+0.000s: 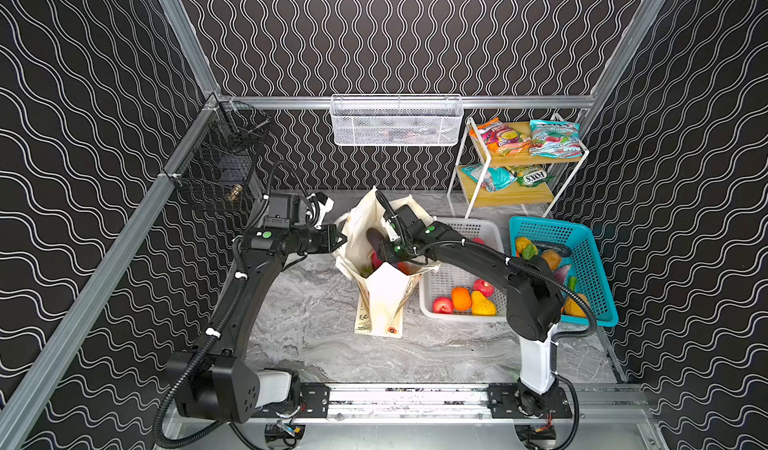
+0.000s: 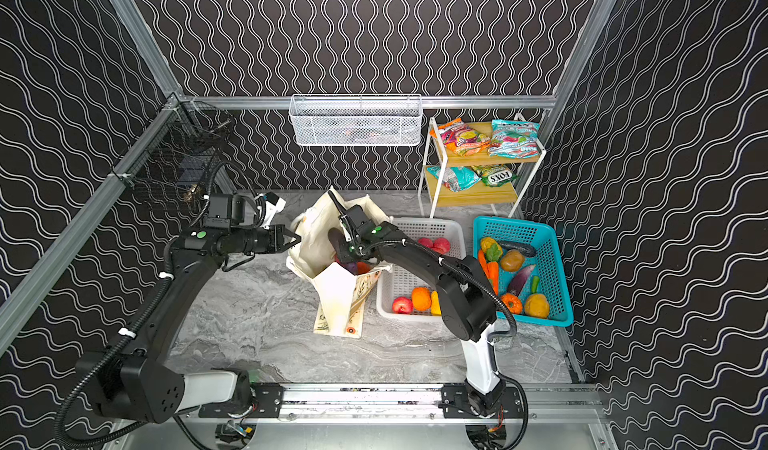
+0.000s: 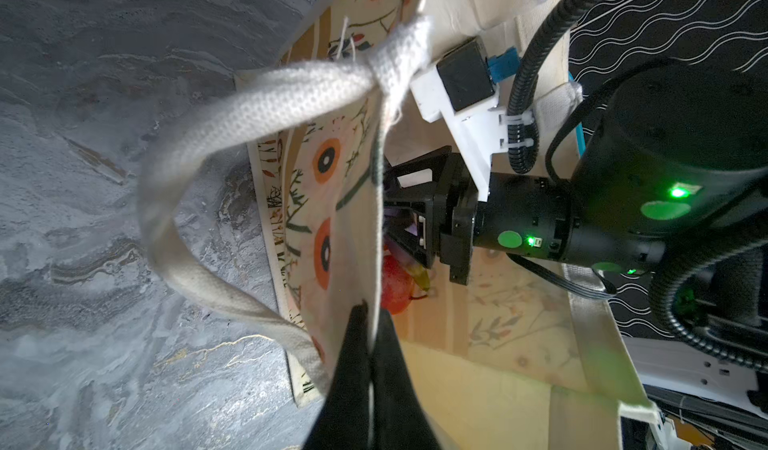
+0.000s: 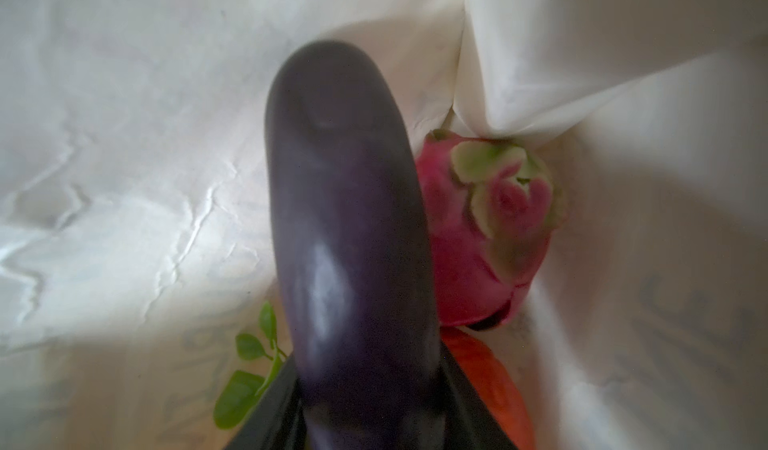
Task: Place the food into the grocery bag and tie it
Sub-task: 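Lower the purple eggplant into the tote beside the dragon fruit, then open the right gripper to release the eggplant and lift out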
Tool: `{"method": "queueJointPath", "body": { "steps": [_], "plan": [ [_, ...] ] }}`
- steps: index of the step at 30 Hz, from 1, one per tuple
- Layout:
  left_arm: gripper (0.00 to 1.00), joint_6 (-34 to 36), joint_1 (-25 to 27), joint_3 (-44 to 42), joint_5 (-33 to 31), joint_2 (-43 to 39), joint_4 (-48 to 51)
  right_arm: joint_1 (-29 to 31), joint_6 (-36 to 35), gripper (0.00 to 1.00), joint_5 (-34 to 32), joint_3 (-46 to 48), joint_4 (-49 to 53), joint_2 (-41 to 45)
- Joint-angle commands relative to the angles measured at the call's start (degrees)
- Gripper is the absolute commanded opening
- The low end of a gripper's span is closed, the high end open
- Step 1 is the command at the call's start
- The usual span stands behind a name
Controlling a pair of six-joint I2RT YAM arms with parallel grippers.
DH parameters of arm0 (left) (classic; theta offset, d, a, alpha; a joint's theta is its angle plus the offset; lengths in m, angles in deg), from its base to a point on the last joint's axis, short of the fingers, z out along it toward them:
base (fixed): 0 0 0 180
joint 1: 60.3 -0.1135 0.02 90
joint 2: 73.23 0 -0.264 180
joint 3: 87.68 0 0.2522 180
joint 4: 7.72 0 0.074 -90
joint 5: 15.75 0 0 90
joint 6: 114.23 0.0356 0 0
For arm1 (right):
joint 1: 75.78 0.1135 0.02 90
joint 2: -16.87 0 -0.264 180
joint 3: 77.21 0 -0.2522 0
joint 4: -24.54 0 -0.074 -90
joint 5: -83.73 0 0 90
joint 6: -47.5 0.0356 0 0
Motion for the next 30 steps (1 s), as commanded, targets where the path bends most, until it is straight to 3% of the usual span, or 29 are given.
{"method": "queueJointPath", "body": {
  "steps": [1, 20, 23, 30],
  "plan": [
    [0.00, 1.64, 0.02, -0.22, 0.02, 0.12, -0.55, 0.07, 0.56, 0.48, -1.73, 0.54, 0.03, 0.11],
    [0.00, 1.14, 0.02, -0.90, -0.44, 0.35, -1.36, 1.56, -3.21, 0.77, -6.17, 0.57, 0.08, 5.19],
    [0.00, 0.81, 0.02, -1.18, -0.43, 0.41, -1.80, 2.12, -4.03, 0.85, -6.99, -0.07, 0.21, 6.52],
    [0.00, 0.86, 0.02, -0.88, -0.88, 0.84, -1.83, 3.23, -4.46, 0.91, -8.77, -0.17, -0.50, 10.46]
  ]
}}
